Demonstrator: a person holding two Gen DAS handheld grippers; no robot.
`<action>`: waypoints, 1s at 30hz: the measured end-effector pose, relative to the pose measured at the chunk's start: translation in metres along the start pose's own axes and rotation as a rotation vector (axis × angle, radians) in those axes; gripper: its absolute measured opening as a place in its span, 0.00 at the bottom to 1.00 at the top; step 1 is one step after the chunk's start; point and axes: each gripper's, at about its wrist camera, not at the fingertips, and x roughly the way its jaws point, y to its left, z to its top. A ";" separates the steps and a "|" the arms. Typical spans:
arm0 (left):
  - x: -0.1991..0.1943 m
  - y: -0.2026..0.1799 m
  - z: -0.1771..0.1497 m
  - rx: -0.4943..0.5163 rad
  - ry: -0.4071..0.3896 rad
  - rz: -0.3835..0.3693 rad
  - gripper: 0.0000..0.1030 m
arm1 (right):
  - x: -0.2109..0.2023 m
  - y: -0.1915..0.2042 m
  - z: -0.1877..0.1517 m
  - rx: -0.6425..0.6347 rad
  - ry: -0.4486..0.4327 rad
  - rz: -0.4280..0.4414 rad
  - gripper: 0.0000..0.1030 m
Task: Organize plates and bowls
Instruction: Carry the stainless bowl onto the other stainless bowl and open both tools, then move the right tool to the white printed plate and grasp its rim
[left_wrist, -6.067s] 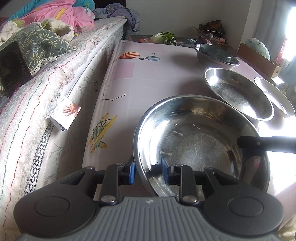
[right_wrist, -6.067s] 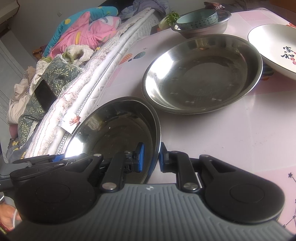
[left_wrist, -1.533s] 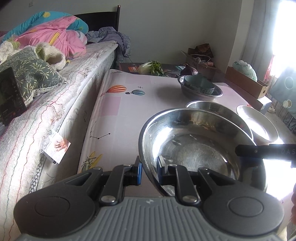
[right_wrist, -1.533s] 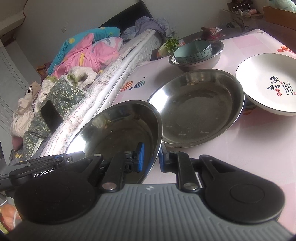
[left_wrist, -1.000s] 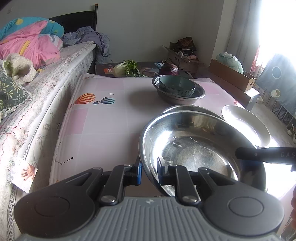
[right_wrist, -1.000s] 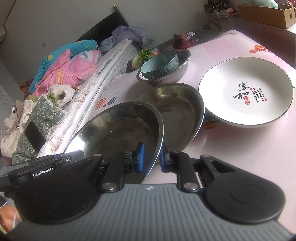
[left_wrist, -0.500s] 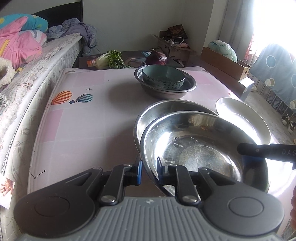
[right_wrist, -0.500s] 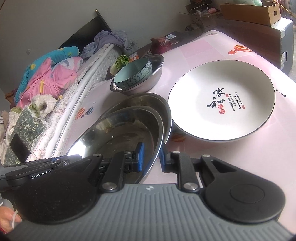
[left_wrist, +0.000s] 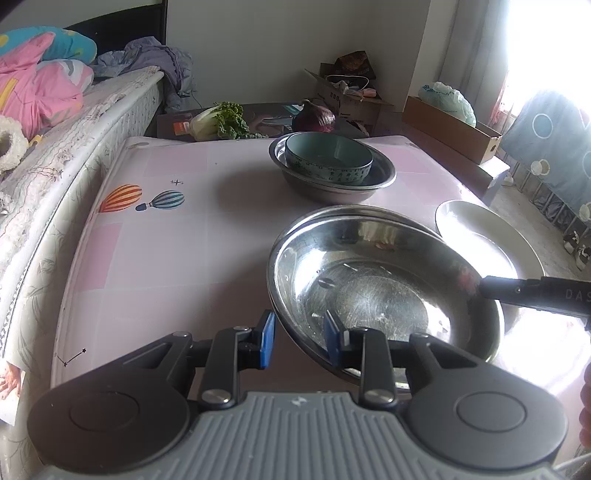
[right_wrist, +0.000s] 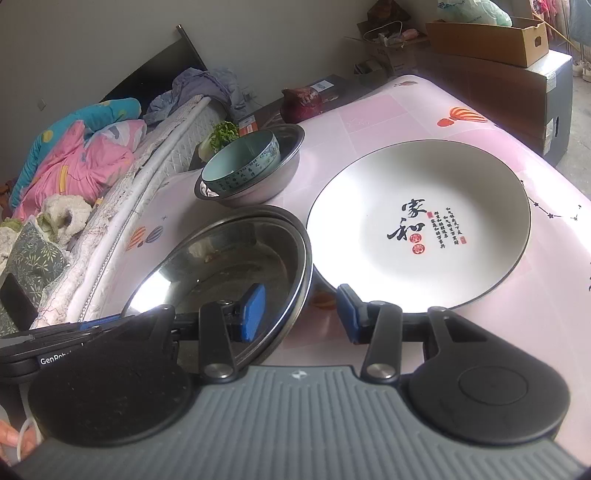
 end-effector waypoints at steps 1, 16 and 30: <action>0.001 0.001 0.000 -0.005 0.005 0.000 0.30 | 0.000 0.000 0.000 -0.001 -0.001 0.000 0.42; -0.011 -0.005 -0.008 -0.016 0.010 0.018 0.48 | -0.016 -0.003 -0.007 0.032 -0.006 0.064 0.52; -0.034 -0.029 -0.016 0.004 -0.018 0.010 0.58 | -0.057 -0.020 -0.012 0.045 -0.071 0.063 0.61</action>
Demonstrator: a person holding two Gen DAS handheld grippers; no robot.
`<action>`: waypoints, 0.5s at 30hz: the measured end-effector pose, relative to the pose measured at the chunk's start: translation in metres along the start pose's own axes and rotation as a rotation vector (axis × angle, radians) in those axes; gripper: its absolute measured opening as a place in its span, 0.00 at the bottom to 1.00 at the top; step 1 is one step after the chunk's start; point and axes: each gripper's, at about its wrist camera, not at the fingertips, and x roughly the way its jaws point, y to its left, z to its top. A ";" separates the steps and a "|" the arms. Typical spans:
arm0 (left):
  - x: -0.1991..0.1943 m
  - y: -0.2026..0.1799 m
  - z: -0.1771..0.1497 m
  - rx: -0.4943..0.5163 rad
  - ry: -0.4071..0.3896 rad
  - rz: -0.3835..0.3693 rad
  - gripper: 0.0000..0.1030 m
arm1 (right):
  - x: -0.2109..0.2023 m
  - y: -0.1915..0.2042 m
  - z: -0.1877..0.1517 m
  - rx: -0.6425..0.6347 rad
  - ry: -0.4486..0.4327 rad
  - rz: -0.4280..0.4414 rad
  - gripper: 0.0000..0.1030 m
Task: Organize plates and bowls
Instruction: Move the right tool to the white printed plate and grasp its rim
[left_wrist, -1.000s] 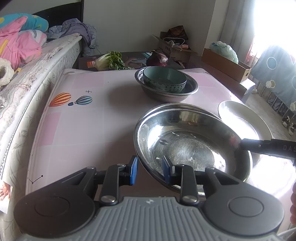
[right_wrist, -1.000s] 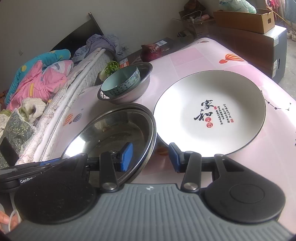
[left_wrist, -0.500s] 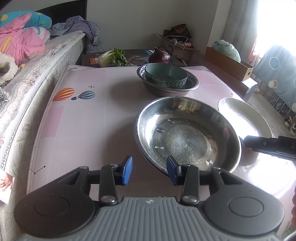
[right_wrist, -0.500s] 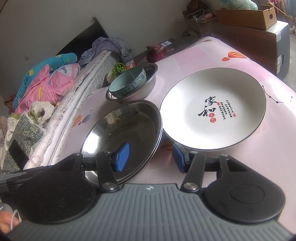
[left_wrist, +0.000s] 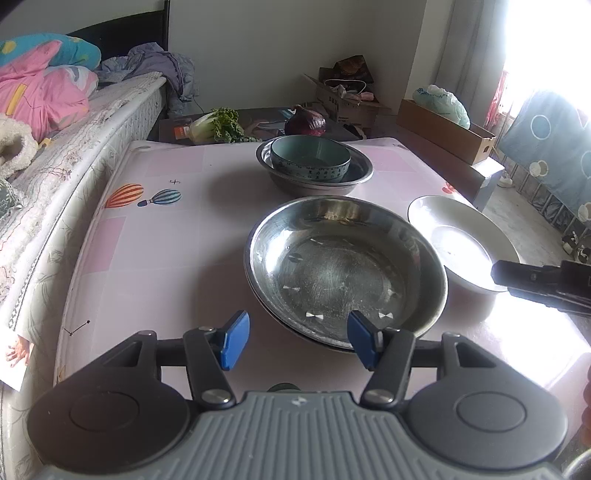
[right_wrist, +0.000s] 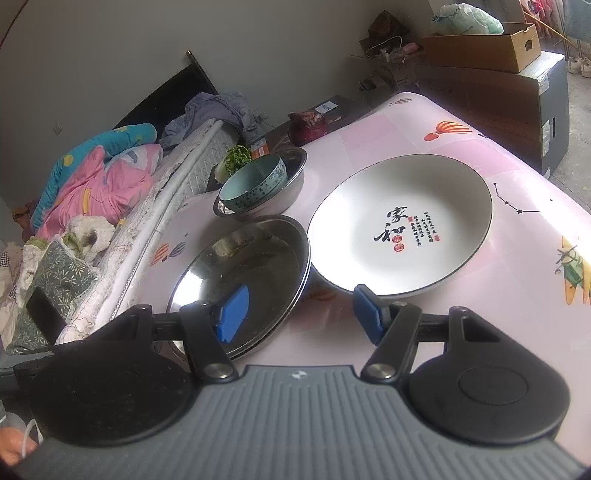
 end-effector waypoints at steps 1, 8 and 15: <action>-0.002 -0.005 -0.001 0.008 -0.004 -0.004 0.58 | -0.004 -0.003 0.000 0.005 -0.006 -0.001 0.61; -0.004 -0.045 0.002 0.049 -0.035 -0.068 0.58 | -0.038 -0.045 0.007 0.053 -0.054 -0.024 0.61; 0.017 -0.110 0.002 0.116 -0.045 -0.184 0.56 | -0.071 -0.112 0.014 0.130 -0.068 -0.057 0.61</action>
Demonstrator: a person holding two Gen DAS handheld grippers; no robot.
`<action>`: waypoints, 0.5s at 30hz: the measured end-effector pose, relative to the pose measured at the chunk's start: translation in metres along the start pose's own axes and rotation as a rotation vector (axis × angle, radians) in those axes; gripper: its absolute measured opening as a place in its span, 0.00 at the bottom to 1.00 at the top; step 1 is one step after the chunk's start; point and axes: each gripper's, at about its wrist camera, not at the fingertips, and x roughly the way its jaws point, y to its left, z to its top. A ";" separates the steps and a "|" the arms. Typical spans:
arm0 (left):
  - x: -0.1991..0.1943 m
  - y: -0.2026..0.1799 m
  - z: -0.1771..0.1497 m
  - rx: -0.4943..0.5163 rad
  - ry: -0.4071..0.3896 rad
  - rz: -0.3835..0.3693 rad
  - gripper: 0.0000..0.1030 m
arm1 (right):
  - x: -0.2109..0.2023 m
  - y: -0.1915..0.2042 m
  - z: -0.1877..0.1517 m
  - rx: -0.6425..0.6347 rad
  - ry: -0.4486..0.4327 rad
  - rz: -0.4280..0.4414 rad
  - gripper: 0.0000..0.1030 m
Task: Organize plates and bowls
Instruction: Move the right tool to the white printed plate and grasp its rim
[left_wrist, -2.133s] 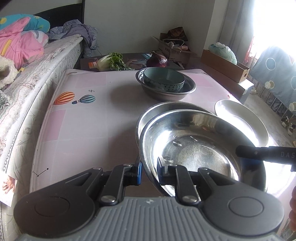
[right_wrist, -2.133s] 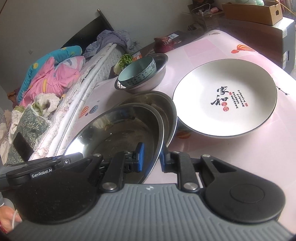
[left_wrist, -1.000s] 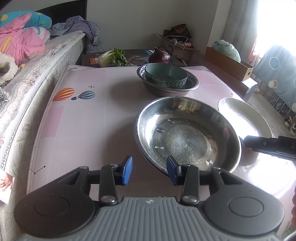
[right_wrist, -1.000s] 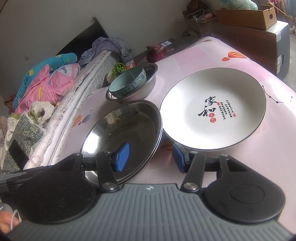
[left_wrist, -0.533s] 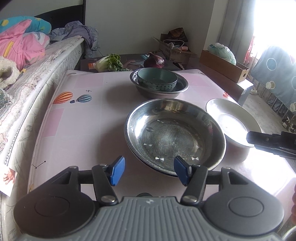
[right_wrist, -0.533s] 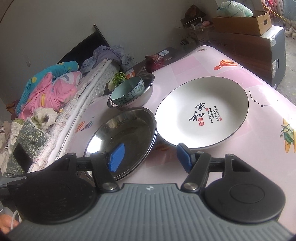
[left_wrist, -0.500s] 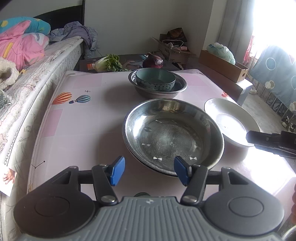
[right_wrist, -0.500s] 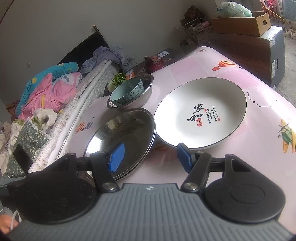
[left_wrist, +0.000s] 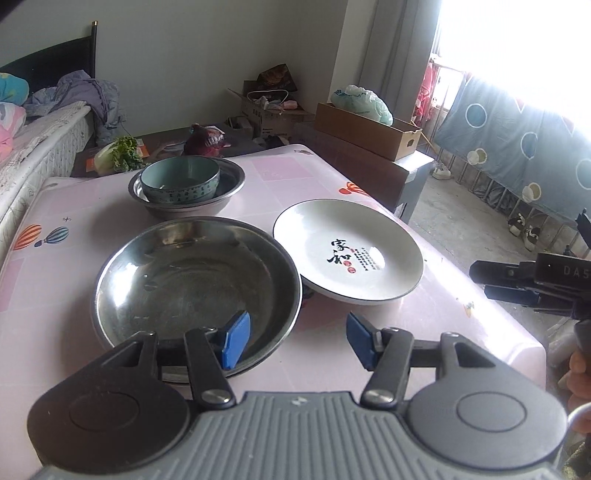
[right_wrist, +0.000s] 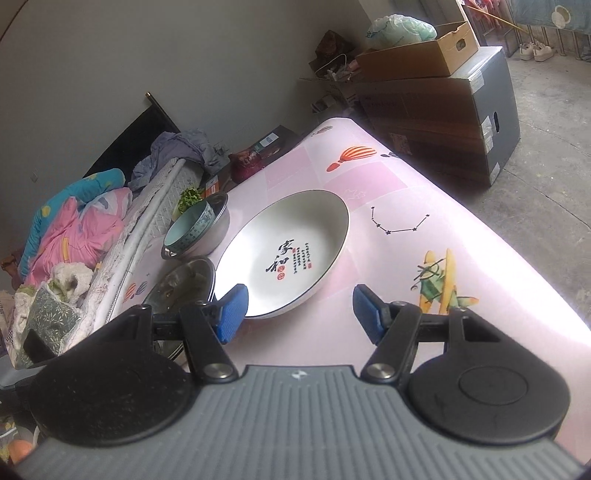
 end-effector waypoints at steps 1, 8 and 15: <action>0.005 -0.006 0.000 -0.002 -0.001 -0.010 0.52 | 0.000 -0.007 0.002 0.009 0.005 0.003 0.61; 0.039 -0.032 -0.006 -0.075 -0.003 -0.022 0.48 | 0.029 -0.051 0.033 0.022 0.094 0.071 0.59; 0.060 -0.045 -0.013 -0.114 -0.010 0.001 0.48 | 0.091 -0.054 0.074 -0.048 0.162 0.143 0.54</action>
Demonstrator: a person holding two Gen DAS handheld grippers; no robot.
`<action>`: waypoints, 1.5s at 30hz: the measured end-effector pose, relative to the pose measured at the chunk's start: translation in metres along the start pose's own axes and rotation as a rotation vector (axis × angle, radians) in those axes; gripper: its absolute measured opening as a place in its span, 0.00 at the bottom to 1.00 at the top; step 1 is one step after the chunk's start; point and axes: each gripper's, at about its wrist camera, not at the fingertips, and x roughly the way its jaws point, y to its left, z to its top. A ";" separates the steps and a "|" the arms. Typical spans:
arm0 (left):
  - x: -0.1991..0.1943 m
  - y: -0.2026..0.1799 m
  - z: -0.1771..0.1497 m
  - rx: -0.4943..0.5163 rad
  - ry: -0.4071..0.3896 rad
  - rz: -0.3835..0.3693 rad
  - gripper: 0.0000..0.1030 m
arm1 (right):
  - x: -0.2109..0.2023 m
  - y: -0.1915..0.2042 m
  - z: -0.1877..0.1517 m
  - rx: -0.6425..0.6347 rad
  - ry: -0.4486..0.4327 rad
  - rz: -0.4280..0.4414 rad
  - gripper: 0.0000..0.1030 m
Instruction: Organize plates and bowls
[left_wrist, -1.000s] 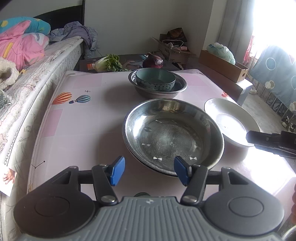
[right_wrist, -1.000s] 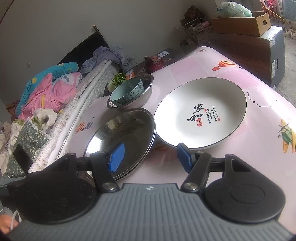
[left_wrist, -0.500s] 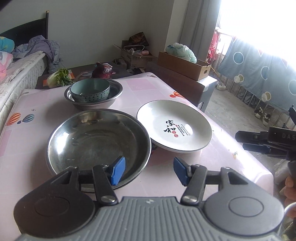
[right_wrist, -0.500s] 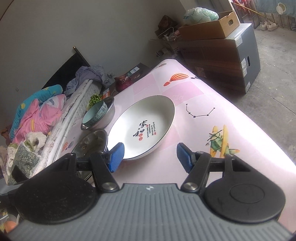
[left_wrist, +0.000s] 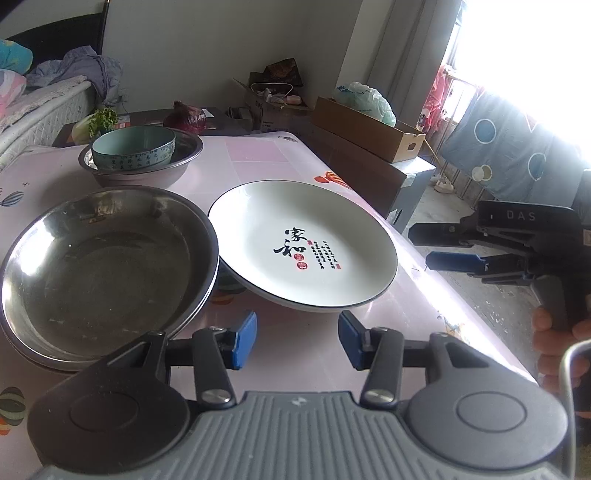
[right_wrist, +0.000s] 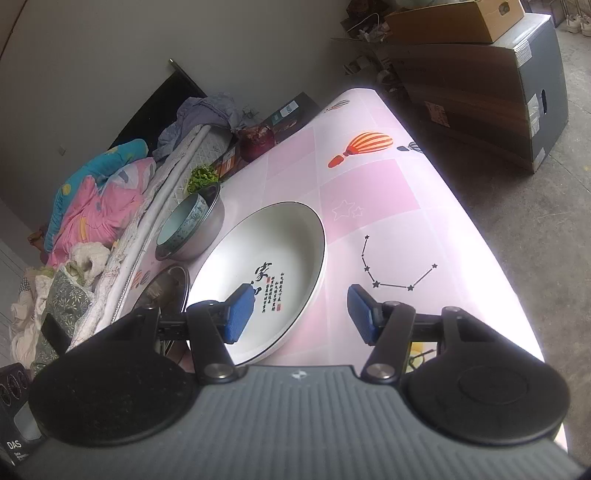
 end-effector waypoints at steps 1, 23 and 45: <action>0.004 0.000 -0.001 -0.010 0.005 0.005 0.48 | 0.008 -0.002 0.008 -0.016 0.007 0.000 0.54; 0.032 -0.005 -0.004 -0.033 0.023 -0.012 0.44 | 0.105 -0.011 0.052 -0.085 0.130 0.097 0.22; -0.013 0.028 -0.030 -0.071 0.088 -0.113 0.44 | 0.012 0.019 -0.047 -0.086 0.113 -0.068 0.17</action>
